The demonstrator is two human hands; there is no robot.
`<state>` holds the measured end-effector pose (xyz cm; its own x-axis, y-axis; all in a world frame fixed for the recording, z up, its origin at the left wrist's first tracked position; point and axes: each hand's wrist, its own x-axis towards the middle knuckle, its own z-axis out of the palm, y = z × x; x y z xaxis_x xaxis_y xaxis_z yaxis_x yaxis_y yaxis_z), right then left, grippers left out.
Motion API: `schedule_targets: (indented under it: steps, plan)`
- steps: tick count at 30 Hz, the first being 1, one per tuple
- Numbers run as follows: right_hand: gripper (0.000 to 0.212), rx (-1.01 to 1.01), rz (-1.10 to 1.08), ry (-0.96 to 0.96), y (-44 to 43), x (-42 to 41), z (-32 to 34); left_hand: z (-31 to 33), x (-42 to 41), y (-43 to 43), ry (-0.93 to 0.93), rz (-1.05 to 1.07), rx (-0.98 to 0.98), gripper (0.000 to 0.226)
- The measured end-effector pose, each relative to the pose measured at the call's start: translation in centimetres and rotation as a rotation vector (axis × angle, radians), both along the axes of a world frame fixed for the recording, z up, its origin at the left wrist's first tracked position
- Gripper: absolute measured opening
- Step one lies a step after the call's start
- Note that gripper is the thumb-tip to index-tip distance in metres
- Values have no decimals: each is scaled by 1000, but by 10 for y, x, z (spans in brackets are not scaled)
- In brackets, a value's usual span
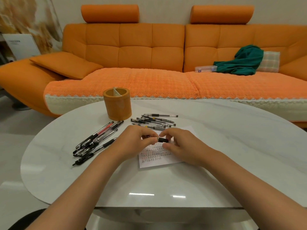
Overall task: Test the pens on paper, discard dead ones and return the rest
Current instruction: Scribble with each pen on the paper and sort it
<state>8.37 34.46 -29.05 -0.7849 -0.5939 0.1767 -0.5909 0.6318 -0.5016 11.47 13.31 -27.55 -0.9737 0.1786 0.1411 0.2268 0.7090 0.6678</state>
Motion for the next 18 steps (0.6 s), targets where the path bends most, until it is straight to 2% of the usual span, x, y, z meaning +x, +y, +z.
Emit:
schedule_targets:
  steps: [4, 7, 11, 18]
  plan:
    - [19, -57, -39, 44, -4, -3, -3, -1, -1, -13, 58, 64, -142, 27]
    - [15, -18, -77, 112, -12, -8, -3, 1, -2, -33, 19, 140, -261, 44]
    - [26, 125, -130, 209, -30, -15, 1, 8, 0, -61, -31, 247, -453, 37]
    - [15, 160, -161, 225, -74, -43, 5, 6, 13, -84, -104, 315, -615, 18]
